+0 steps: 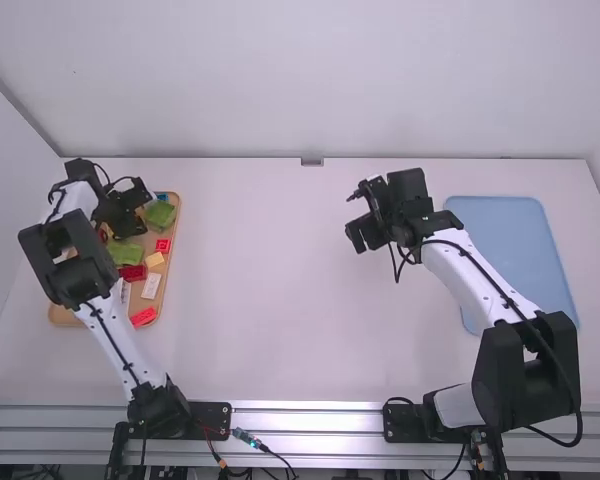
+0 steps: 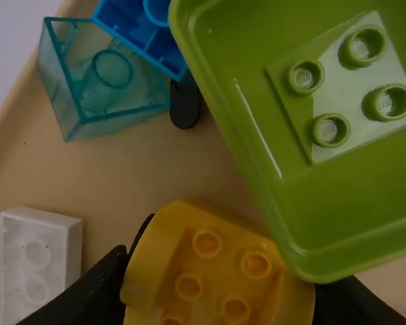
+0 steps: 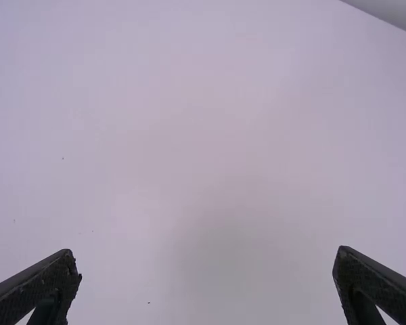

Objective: Assemble lego blocks to make yellow taxi

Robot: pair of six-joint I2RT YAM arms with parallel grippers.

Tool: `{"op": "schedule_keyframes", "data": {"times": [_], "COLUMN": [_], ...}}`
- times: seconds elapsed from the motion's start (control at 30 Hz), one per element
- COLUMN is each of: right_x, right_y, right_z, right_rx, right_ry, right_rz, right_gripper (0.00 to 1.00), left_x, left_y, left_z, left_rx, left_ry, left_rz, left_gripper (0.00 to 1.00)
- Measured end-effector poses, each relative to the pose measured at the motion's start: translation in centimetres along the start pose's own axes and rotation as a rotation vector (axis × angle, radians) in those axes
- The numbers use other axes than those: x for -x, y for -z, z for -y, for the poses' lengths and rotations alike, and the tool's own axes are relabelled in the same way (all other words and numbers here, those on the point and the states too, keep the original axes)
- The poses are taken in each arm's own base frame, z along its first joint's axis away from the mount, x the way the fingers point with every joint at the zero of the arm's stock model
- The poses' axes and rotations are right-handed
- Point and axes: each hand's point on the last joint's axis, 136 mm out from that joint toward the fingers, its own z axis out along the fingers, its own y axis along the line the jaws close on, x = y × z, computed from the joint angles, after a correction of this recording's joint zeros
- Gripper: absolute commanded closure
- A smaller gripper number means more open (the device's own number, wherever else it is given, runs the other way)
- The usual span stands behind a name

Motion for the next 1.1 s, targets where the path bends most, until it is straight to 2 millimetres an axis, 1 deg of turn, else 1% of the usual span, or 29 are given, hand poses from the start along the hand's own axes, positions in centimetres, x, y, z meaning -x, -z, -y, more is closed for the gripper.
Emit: {"op": "schedule_keyframes", "data": {"times": [0.13,0.27,0.47,0.53,0.63,0.67,0.73,0.87,0.97,1.0,1.03,1.1], "right_x": [0.0,0.0,0.0,0.0,0.0,0.0,0.0,0.0,0.1,0.1,0.1,0.1], "right_y": [0.0,0.0,0.0,0.0,0.0,0.0,0.0,0.0,0.0,0.0,0.0,0.0], "right_z": [0.0,0.0,0.0,0.0,0.0,0.0,0.0,0.0,0.0,0.0,0.0,0.0], "right_rx": [0.000,0.000,-0.001,0.000,-0.001,-0.001,-0.001,-0.001,-0.001,-0.002,-0.001,-0.002], "right_ry": [0.000,0.002,0.003,0.004,0.004,0.004,0.002,0.004,0.002,0.003,0.004,0.005], "right_rz": [0.000,0.001,0.001,0.001,0.001,0.001,0.001,0.001,0.003,0.005,0.005,0.005], "right_gripper": [0.01,0.01,0.01,0.01,0.01,0.01,0.01,0.01,0.01,0.01,0.01,0.01], "left_x": [0.0,0.2,0.5,1.0,1.9,2.5,3.1,5.2,6.6,7.3,7.4,8.7], "left_y": [0.0,0.0,0.1,0.2,0.6,0.9,1.3,3.1,4.3,4.9,5.0,6.1], "left_z": [0.0,0.1,0.3,1.0,1.5,1.4,1.5,1.6,1.7,1.7,1.7,2.3], "left_rx": [0.000,-0.003,-0.015,-0.044,-0.067,-0.070,-0.076,-0.101,-0.109,-0.111,-0.112,-0.134], "left_ry": [0.004,0.010,0.045,0.054,0.057,0.053,0.045,0.026,0.037,0.044,0.045,0.054], "left_rz": [0.001,0.010,0.009,0.004,-0.003,-0.004,-0.005,-0.006,-0.005,-0.003,-0.003,0.002], "left_gripper": [0.55,0.44,0.45,0.45,0.47,0.51,0.51,0.57,0.63,0.64,0.65,0.66]}}
